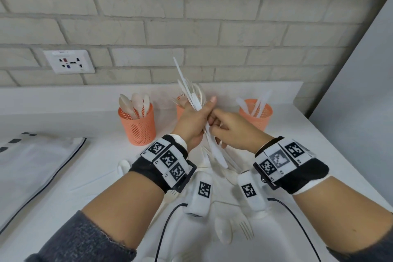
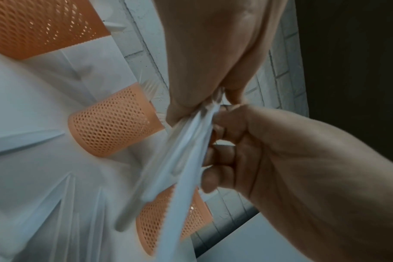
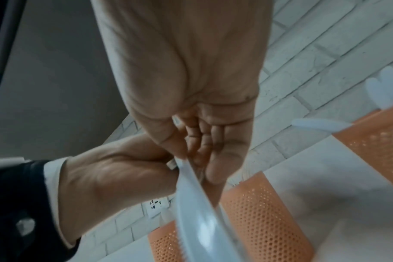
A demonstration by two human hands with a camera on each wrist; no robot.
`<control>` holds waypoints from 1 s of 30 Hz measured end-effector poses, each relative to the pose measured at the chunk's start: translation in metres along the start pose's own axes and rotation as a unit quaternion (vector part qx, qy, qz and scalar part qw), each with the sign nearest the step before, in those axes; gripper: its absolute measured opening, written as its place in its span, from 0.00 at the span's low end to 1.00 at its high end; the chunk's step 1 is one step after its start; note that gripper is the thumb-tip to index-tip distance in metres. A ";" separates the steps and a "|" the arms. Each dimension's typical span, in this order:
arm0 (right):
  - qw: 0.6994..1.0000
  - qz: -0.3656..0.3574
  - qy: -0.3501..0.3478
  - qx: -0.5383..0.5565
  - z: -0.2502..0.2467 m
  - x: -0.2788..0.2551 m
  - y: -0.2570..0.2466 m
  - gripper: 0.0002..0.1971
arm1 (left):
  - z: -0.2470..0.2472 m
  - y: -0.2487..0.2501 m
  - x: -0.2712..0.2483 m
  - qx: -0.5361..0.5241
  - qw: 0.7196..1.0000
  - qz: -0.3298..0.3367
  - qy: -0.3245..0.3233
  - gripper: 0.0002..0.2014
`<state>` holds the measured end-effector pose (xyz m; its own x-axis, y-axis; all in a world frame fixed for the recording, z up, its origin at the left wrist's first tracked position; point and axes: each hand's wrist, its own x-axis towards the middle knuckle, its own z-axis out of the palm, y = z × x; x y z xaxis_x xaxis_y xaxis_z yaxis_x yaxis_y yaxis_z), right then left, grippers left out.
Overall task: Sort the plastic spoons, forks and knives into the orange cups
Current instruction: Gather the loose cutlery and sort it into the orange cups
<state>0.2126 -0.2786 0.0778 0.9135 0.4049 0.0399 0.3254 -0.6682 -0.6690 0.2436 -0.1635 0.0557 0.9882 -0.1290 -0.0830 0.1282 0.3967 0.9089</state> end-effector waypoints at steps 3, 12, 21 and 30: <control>1.000 -0.017 0.015 -0.020 0.005 0.001 0.001 0.09 | 0.000 -0.002 0.003 0.015 0.999 -0.007 0.036 0.34; 0.986 0.013 0.017 0.164 0.000 -0.001 0.007 0.10 | 0.003 0.007 -0.009 0.054 0.998 -0.002 -0.024 0.35; 0.961 0.039 -0.009 0.274 -0.015 -0.009 0.008 0.05 | -0.004 0.008 -0.013 0.171 0.983 0.060 0.004 0.20; 0.954 0.026 0.093 0.284 -0.020 -0.011 0.005 0.05 | -0.010 0.006 -0.014 0.128 0.987 0.081 0.044 0.23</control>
<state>0.2087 -0.2989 0.0889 0.9695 0.2272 0.0923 0.1426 -0.2160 -0.9659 0.2312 -0.1501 0.0580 0.9989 0.0020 0.0469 -0.0466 0.1605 0.9859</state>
